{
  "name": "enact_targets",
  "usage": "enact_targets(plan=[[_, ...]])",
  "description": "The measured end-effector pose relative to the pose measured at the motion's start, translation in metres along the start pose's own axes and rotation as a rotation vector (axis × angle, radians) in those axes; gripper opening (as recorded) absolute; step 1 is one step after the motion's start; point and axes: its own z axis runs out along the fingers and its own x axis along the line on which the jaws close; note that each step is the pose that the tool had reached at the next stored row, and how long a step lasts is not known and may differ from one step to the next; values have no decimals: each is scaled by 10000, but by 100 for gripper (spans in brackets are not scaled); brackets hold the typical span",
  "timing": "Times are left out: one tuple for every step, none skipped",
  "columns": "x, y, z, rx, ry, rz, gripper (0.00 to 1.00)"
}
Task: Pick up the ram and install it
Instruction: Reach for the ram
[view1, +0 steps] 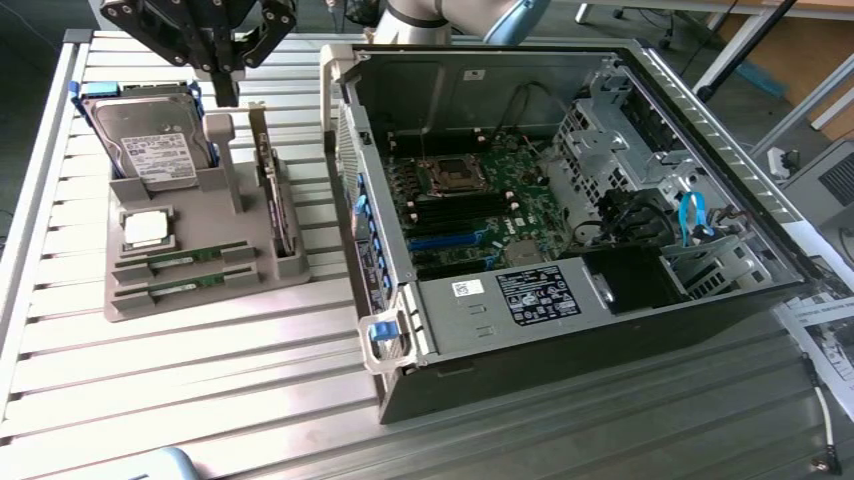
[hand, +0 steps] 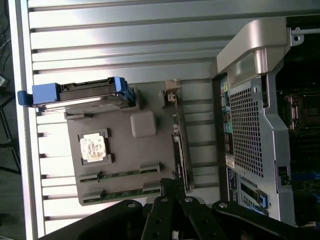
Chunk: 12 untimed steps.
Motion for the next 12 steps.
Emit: enact_targets(plan=[[6, 0, 0, 0, 0, 0, 11], [11, -1, 0, 0, 0, 0, 11], [17, -1, 0, 0, 0, 0, 11], [23, -2, -1, 0, 0, 0, 11], [30, -2, -1, 0, 0, 0, 11], [37, -3, -1, 0, 1, 0, 11], [43, -3, -1, 0, 0, 0, 11], [50, -4, -1, 0, 0, 0, 11], [59, -4, -2, 0, 0, 0, 11], [65, -5, -2, 1, 1, 0, 11], [72, -5, -2, 0, 0, 0, 11], [78, -6, -2, 0, 0, 0, 11]])
